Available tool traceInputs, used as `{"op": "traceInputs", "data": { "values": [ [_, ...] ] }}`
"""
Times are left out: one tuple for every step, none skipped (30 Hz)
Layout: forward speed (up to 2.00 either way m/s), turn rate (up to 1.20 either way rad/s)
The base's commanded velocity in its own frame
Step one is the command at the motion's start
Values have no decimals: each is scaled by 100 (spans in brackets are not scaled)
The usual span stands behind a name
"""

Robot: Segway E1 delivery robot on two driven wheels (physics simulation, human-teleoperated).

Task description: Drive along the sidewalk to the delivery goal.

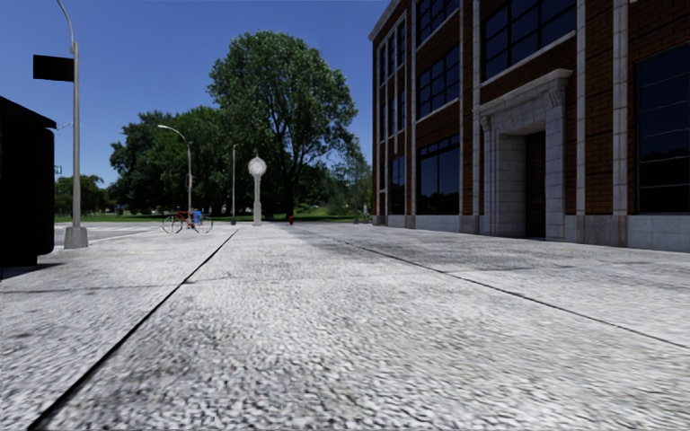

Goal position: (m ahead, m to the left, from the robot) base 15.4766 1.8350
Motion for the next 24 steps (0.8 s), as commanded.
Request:
{"op": "traceInputs", "data": {
  "values": [
    [200,0],
    [200,0],
    [200,0],
    [200,0],
    [200,0],
    [200,0],
    [200,0],
    [200,0],
    [200,0],
    [200,0],
    [200,0],
    [200,0],
    [200,0],
    [200,0],
    [200,0],
    [200,0],
    [200,0],
    [200,0],
    [200,0],
    [200,0],
    [200,0],
    [200,0],
    [200,0],
    [200,0]
  ]
}}
